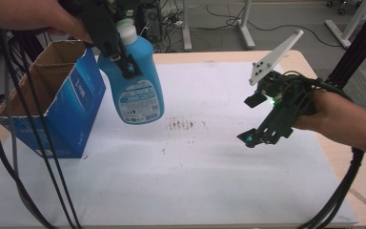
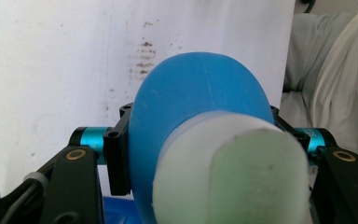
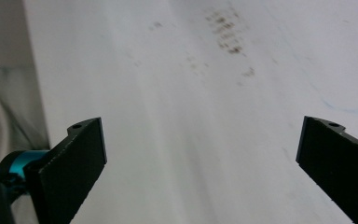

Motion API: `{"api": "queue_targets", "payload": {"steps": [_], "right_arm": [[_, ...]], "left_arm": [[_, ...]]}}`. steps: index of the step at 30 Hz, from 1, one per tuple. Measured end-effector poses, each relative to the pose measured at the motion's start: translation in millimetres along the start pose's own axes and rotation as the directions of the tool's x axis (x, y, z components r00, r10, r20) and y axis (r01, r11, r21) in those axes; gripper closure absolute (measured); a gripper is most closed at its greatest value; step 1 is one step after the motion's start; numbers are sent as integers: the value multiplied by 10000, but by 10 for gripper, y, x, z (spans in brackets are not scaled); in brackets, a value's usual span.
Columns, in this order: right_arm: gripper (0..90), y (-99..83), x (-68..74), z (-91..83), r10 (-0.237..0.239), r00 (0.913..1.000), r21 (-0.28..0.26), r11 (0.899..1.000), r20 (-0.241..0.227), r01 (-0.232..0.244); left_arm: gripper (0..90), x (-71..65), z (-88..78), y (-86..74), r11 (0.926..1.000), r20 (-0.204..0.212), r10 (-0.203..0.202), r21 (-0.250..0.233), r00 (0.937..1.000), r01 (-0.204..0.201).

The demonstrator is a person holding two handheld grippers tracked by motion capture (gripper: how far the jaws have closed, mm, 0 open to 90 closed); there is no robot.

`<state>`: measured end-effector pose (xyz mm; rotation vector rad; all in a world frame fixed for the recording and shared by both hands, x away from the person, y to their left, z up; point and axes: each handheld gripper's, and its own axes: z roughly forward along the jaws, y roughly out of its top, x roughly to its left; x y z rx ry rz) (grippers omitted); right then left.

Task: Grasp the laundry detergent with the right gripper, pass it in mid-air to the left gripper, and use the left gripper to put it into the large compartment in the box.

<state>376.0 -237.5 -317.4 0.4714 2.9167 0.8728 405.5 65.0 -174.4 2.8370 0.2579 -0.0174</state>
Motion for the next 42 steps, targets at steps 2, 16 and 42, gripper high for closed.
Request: {"api": "queue_targets", "payload": {"steps": [2,16,42], "right_arm": [[9,-68,-46,-84,179,9997,309,9994,165,-184],[10,-372,-51,-334,-147,9974,1493,9888,712,40],[10,-310,-59,-280,-324,9988,1360,9903,357,272]], "left_arm": [[379,20,-53,-37,9998,-79,-185,-6,9998,185],[379,146,-460,-299,9899,-621,-1401,132,9882,1411],[379,196,-1020,-999,9444,-1065,-3288,-380,9384,3266]]}}
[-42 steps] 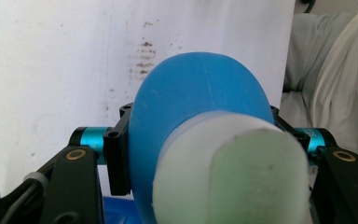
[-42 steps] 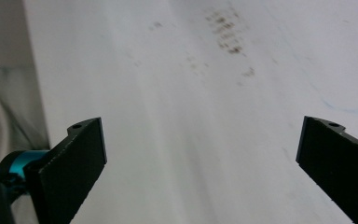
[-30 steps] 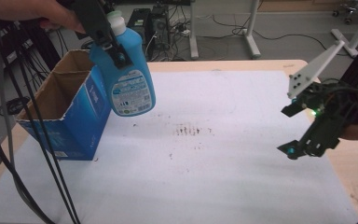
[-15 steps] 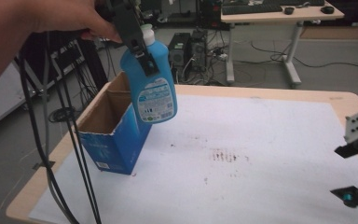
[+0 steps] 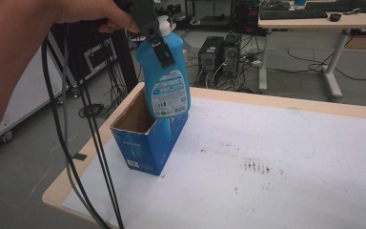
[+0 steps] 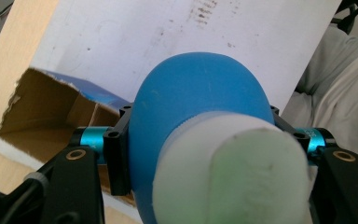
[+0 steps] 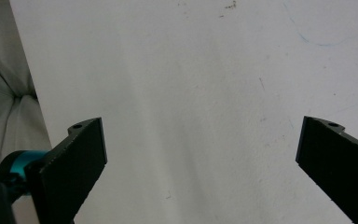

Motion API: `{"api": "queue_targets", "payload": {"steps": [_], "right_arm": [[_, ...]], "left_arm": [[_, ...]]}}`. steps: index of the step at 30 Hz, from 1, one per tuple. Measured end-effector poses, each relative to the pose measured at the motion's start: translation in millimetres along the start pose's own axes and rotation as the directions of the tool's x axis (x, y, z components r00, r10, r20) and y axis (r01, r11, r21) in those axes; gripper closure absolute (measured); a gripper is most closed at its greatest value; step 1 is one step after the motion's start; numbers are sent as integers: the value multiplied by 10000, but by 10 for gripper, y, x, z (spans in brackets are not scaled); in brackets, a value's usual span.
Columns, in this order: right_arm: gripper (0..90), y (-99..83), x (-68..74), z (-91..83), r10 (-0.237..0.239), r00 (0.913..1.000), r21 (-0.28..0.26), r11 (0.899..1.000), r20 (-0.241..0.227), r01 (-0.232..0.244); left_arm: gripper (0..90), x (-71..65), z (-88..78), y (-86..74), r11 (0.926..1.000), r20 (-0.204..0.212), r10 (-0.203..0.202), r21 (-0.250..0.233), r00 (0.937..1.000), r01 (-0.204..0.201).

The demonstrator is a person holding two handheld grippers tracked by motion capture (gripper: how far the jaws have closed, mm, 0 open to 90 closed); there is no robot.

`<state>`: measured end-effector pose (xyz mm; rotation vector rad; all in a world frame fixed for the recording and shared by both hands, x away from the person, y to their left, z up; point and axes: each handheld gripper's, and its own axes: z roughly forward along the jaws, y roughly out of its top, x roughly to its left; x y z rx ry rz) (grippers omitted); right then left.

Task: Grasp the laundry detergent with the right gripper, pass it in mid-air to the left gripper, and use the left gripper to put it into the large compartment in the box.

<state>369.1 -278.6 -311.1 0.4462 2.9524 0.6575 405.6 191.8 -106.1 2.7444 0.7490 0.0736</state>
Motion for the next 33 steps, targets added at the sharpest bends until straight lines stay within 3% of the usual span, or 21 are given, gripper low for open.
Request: {"api": "queue_targets", "payload": {"steps": [16,23,33], "right_arm": [[10,0,-2,-2,-1,9999,-8,10000,-172,1],[11,-3,-4,-9,69,9999,-1,10000,-145,-69],[11,2,-10,8,118,9999,69,9999,-115,-117]], "left_arm": [[379,179,-176,-365,9965,-512,-800,-301,9955,786],[379,277,-99,-493,9941,-647,-1079,-196,9921,1069],[379,397,166,-655,9926,-603,-1217,-34,9907,1217]]}}
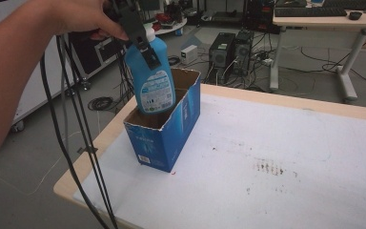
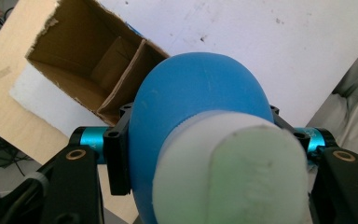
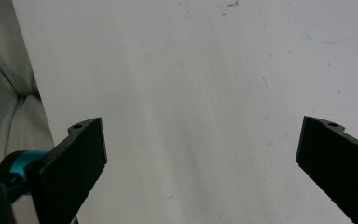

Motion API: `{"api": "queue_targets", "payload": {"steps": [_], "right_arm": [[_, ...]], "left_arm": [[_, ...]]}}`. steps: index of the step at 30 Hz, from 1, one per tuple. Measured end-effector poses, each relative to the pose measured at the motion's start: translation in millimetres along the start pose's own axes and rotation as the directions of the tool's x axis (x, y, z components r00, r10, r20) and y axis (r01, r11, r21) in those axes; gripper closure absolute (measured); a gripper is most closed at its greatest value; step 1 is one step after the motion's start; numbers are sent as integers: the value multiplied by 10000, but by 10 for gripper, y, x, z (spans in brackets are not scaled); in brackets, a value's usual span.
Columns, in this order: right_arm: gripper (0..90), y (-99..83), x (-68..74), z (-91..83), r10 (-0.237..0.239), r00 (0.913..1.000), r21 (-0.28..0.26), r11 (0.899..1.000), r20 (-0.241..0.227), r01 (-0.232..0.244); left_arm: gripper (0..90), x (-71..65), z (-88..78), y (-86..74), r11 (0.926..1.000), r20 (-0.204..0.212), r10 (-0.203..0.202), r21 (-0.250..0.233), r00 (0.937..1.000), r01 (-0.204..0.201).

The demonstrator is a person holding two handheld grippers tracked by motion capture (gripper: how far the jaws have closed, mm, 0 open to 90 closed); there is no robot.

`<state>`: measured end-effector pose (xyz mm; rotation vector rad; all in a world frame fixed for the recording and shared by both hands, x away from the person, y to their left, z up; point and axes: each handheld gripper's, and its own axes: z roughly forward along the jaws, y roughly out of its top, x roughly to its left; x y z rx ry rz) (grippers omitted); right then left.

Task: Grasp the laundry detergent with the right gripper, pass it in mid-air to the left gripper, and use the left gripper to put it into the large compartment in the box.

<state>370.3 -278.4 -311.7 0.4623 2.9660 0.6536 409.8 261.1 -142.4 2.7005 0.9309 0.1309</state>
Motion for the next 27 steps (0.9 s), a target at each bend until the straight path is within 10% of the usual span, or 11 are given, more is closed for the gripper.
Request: {"api": "queue_targets", "payload": {"steps": [27], "right_arm": [[11,-26,-13,115,131,9998,171,9998,-178,-128]], "left_arm": [[379,141,1061,-206,9973,448,179,701,9988,-210]]}}
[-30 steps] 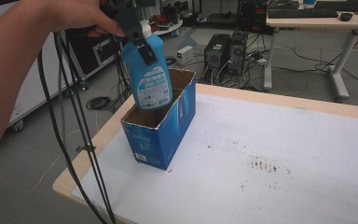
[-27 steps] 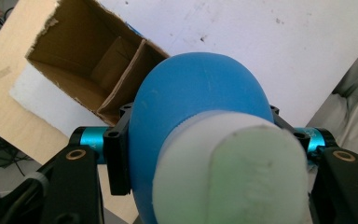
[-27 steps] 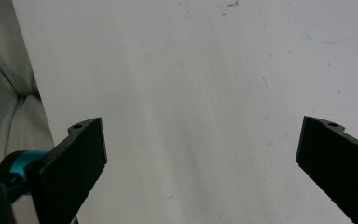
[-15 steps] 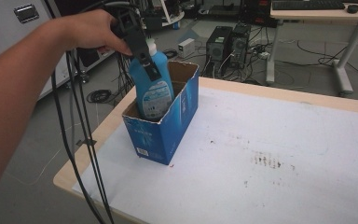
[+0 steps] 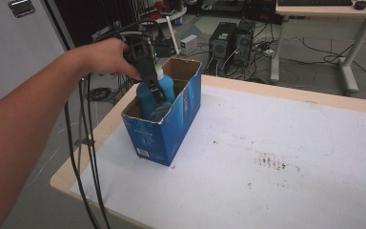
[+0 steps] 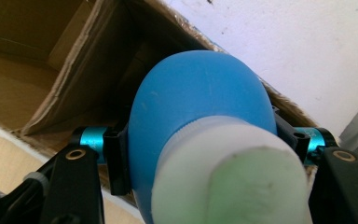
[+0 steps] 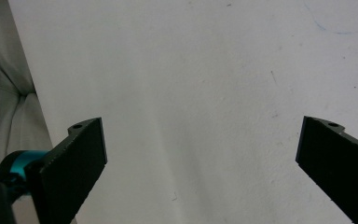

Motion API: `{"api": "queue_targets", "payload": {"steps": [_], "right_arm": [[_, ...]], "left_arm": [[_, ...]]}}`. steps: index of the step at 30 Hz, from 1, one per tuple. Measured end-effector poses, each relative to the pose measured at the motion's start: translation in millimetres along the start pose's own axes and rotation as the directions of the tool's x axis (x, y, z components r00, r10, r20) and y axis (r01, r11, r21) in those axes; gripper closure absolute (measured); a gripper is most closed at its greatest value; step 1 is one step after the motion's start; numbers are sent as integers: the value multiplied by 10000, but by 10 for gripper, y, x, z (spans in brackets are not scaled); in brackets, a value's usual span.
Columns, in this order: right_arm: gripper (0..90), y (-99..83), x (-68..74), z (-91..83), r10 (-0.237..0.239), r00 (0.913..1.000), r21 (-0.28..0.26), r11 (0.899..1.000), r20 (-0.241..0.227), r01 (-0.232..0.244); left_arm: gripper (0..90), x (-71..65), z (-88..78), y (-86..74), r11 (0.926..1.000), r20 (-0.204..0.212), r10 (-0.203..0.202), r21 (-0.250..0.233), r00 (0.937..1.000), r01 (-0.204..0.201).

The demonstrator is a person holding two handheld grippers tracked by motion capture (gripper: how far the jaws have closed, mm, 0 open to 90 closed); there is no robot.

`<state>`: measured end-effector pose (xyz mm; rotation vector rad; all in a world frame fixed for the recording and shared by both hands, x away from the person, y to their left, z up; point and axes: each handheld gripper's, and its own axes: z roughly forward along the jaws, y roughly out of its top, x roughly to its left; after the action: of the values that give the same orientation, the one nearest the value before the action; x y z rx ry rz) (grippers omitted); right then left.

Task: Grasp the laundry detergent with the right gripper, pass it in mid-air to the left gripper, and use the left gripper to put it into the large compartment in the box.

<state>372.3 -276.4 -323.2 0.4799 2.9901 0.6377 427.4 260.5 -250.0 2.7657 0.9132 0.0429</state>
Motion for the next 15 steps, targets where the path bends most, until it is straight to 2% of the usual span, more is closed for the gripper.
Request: {"api": "queue_targets", "payload": {"steps": [6,15], "right_arm": [[11,-17,0,39,60,10000,21,10000,-42,-60],[11,-31,1,76,107,9999,38,9999,-107,-107]], "left_arm": [[379,22,182,-22,9996,69,31,275,10000,-33],[379,36,314,-45,9989,66,50,476,10000,-53]]}}
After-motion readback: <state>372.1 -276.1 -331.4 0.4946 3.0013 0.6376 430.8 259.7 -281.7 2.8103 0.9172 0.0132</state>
